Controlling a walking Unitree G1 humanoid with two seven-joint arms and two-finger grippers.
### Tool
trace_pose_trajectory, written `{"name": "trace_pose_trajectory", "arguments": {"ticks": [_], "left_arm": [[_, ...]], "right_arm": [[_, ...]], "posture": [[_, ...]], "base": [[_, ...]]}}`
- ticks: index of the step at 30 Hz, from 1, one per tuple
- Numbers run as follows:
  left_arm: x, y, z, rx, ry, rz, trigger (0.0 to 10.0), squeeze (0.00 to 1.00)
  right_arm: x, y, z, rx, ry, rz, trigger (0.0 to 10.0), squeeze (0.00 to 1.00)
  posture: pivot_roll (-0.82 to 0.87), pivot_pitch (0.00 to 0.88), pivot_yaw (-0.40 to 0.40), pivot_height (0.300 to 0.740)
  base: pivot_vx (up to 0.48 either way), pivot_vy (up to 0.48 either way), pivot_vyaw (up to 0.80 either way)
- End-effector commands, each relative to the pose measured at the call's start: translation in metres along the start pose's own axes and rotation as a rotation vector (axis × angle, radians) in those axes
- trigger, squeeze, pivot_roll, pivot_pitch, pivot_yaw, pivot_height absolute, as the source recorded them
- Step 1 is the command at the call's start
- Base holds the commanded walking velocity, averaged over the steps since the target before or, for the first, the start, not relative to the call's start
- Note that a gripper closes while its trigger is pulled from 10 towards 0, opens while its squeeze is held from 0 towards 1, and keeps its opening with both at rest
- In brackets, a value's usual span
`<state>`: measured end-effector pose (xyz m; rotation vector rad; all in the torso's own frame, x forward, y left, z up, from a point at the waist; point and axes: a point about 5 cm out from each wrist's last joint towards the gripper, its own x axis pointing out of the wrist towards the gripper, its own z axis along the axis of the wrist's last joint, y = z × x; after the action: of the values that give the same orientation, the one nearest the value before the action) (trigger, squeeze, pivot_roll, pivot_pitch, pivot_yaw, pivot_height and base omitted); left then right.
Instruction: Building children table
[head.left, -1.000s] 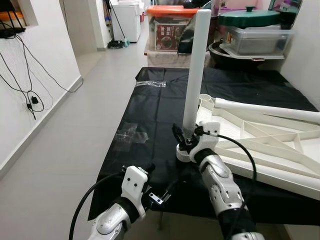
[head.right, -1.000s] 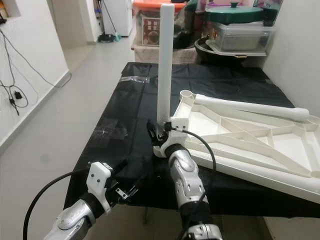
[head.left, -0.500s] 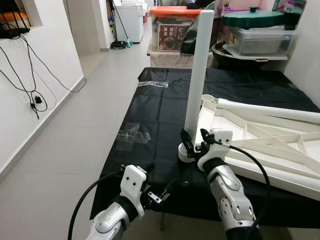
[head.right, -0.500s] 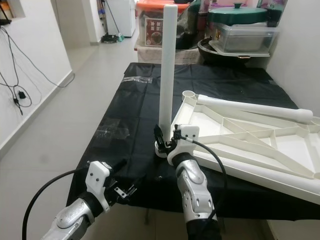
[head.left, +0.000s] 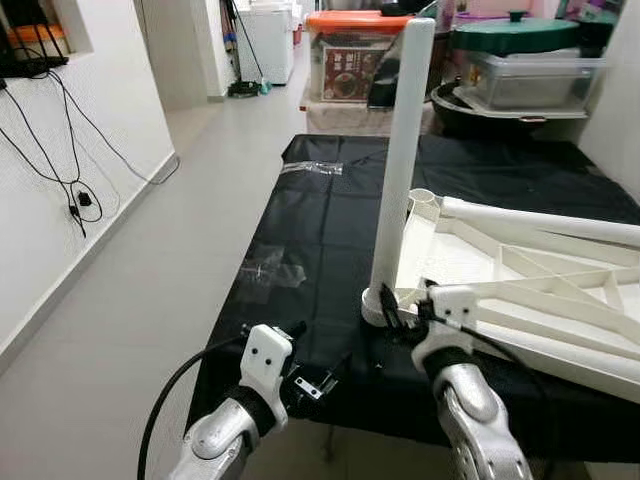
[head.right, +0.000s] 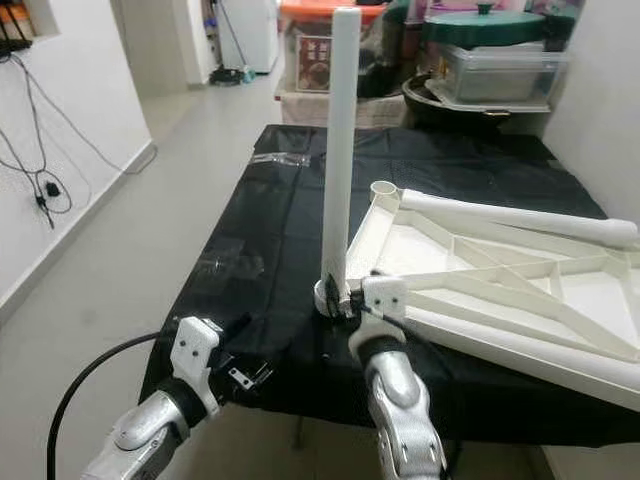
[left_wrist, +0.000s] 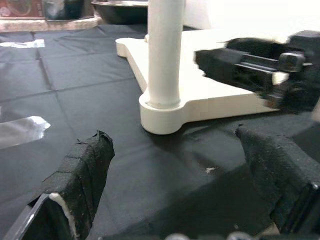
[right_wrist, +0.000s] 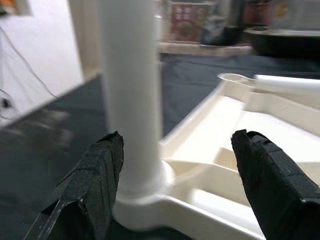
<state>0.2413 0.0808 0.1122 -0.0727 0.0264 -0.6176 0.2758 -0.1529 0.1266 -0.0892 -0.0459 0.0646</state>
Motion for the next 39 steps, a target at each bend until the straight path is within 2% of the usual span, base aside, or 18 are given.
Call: {"name": "trace_pose_trajectory", "arguments": {"ticks": [1, 10, 16, 23, 39], "left_arm": [[0.0, 0.004, -0.004, 0.026, 0.028, 0.021, 10.0, 0.0], [0.003, 0.007, -0.006, 0.069, 0.058, 0.068, 10.0, 0.0], [0.002, 0.01, -0.006, 0.08, 0.06, 0.05, 10.0, 0.0], [-0.001, 0.014, -0.005, 0.087, 0.07, 0.044, 10.0, 0.0], [-0.004, 0.016, -0.007, 0.069, 0.078, 0.036, 10.0, 0.0]], "right_arm": [[-0.003, 0.002, -0.002, -0.032, 0.025, -0.006, 10.0, 0.0], [-0.004, 0.01, -0.011, -0.06, 0.077, 0.002, 10.0, 0.0], [-0.005, 0.021, -0.011, -0.082, 0.079, 0.019, 10.0, 0.0], [-0.006, 0.032, -0.012, -0.087, 0.097, 0.025, 10.0, 0.0], [-0.009, 0.038, -0.011, -0.095, 0.085, 0.032, 10.0, 0.0]], "posture": [[-0.01, 0.01, 0.022, 0.74], [-0.03, 0.005, 0.018, 0.74], [-0.07, 0.015, 0.09, 0.74], [-0.08, 0.023, 0.138, 0.74], [-0.08, 0.008, 0.139, 0.74]], "base": [[0.0, 0.0, 0.0], [0.0, 0.0, 0.0], [0.0, 0.0, 0.0], [0.0, 0.0, 0.0], [0.0, 0.0, 0.0]]}}
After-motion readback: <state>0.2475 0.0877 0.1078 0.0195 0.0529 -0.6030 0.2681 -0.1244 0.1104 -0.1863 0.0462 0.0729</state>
